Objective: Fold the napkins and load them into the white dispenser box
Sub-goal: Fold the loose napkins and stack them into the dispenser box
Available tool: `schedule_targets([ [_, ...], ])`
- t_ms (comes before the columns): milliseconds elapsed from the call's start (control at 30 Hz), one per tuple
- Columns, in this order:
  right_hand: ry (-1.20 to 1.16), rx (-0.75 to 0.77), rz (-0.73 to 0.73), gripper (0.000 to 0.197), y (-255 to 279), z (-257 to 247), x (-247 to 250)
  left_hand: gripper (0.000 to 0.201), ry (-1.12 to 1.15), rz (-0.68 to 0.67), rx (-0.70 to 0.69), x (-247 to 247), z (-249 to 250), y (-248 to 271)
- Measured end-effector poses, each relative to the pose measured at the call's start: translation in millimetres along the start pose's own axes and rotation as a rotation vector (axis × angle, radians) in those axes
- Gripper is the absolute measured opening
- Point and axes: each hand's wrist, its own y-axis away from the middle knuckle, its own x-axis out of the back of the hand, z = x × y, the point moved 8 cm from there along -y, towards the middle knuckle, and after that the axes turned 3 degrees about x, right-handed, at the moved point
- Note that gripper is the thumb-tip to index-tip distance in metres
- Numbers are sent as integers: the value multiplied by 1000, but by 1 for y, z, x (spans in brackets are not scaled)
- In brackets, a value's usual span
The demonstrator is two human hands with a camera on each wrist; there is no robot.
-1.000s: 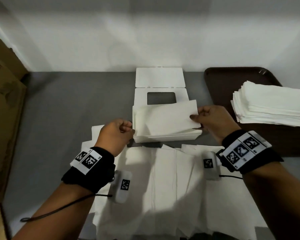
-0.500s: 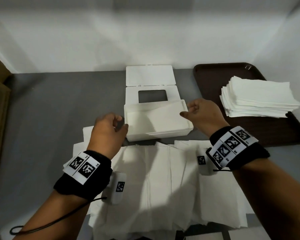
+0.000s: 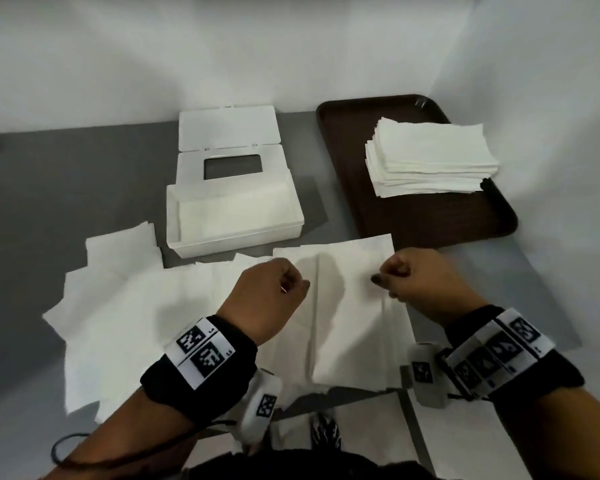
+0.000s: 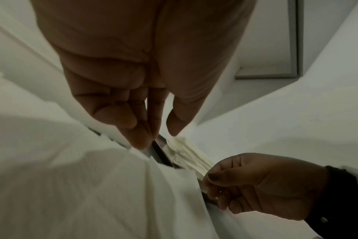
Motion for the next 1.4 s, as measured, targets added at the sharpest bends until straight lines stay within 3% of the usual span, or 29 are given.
schedule_targets([
  [233, -103, -84, -61, 17, 22, 38, -21, 37, -29, -3, 144, -45, -1, 8],
  [400, -107, -26, -47, 16, 22, 38, -28, 14, 20, 25, 122, -54, 13, 13],
  [667, -78, 31, -76, 22, 22, 35, -31, 18, 23, 168, 91, -53, 27, 19],
  [767, -84, 21, -55, 39, 21, 38, -24, 16, 98, 157, 59, -53, 33, 22],
  [900, -137, 87, 102, 65, 12, 28, 15, 13, 183, 68, -46, -52, 47, 26],
  [1000, -194, 133, 56, 73, 2, 14, 35, 5, 238, 14, -133, -42, 60, 29],
  [1067, -182, 197, -77, 68, -1, -2, 39, 8, 252, -20, -177, -34, 67, 30],
  [1200, -191, 287, -301, 31, 0, -33, 41, 5, 303, -51, -191, -18, 69, 25],
  [1400, -240, 428, -211, 18, -5, -67, 55, 25, 474, -3, -79, 19, 38, 25],
])
